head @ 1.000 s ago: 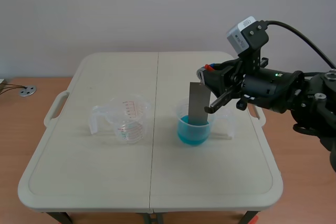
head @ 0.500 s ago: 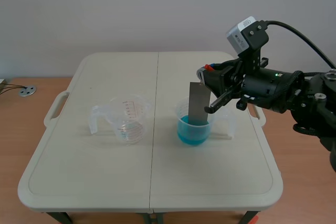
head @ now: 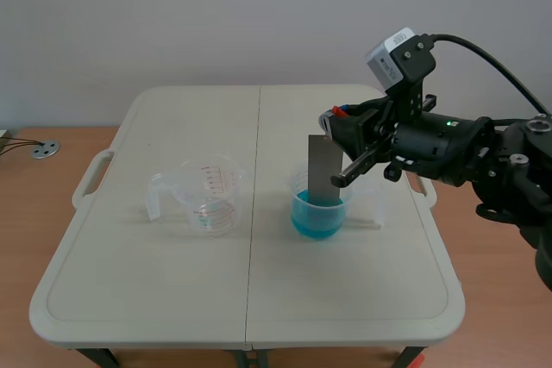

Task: Hold the metal plate by the orange handle, dip it into the blue solution, take it out and point at it, then put the plate back in the beaker on the left.
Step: 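Hold the plate still in the solution, then raise the plate and point at it, then put the plate into the left beaker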

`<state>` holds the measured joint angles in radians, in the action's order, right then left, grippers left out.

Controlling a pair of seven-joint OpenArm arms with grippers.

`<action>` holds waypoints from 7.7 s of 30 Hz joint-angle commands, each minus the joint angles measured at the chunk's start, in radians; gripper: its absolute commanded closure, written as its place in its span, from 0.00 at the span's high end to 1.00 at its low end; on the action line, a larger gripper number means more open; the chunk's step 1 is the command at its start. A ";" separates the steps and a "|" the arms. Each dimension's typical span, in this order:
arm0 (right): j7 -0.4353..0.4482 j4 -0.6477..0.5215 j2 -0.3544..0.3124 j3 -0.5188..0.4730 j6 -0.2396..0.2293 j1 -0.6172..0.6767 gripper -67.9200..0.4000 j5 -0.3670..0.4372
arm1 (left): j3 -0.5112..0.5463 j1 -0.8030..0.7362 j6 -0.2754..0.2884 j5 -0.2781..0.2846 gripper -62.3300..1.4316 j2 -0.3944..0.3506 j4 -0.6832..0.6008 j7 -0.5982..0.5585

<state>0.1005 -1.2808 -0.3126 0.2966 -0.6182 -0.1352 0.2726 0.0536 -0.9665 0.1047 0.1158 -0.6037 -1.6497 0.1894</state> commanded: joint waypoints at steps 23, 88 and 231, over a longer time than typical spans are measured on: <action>-0.003 -0.040 -0.007 -0.011 -0.040 -0.014 0.03 0.000 | -0.002 -0.002 -0.002 0.003 0.06 0.006 -0.006 -0.006; -0.211 -0.553 -0.034 -0.181 -0.061 0.039 0.03 0.125 | -0.504 0.940 0.022 0.048 0.06 0.083 -0.111 0.090; -0.378 -0.277 0.341 0.151 -0.018 -0.250 0.03 0.063 | 0.007 -0.150 0.003 0.056 0.06 0.013 -0.024 -0.006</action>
<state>-0.2996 -1.5467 0.0238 0.4419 -0.6403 -0.3576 0.3283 0.0647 -1.1107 0.1059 0.1684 -0.5957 -1.6661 0.1894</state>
